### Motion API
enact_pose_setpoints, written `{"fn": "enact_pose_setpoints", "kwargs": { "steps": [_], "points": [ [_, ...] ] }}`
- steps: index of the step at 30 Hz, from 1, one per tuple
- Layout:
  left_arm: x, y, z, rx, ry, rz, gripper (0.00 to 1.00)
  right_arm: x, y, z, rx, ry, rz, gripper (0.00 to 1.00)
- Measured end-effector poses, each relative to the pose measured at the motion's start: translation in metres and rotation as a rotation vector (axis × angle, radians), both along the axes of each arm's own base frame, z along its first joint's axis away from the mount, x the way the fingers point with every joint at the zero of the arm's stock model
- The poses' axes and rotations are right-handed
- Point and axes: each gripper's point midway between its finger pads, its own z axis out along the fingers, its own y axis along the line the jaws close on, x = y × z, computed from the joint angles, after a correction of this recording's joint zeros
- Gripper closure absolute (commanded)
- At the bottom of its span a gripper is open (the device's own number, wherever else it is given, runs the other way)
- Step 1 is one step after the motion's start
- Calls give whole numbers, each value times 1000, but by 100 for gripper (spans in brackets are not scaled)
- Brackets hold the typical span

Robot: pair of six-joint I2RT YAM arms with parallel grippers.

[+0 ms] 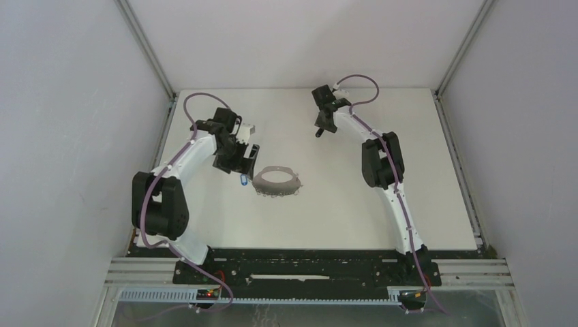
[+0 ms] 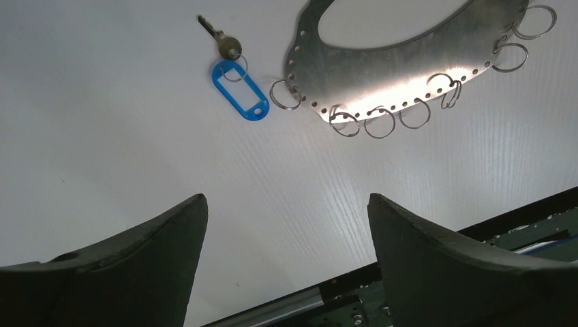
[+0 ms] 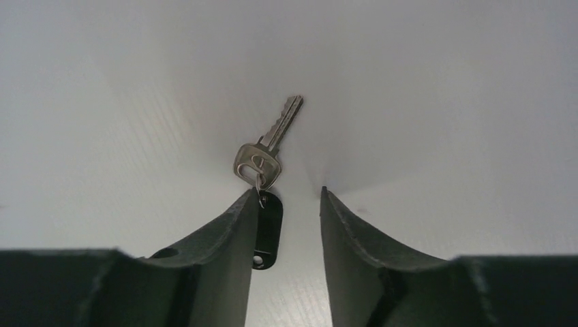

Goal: Put the keys on the keyring

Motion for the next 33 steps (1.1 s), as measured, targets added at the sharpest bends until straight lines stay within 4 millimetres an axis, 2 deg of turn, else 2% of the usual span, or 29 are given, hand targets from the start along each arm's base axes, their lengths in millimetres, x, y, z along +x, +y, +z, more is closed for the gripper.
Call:
{"fn": "enact_pose_setpoints", "kwargs": {
  "steps": [5,11,16,19,23,30,33],
  "points": [
    [-1,1,6,-3,-23,-4,9,1,-3,-5,30,19,-4,73],
    [0,2,9,-5,-38,-6,11,1,-1,-6,51,27,2,100],
    [-2,4,3,3,-33,-9,11,2,0,-6,59,20,1,100],
    [-4,6,1,14,-28,-14,12,-7,-3,-6,69,19,0,100],
    [-2,9,1,27,-36,-20,12,-48,-15,-6,68,72,3,100],
    [-2,13,6,46,-63,-25,10,-147,-43,-5,60,207,3,100],
    [-3,15,15,47,-93,-31,8,-177,-48,4,62,230,8,100]
  ]
}}
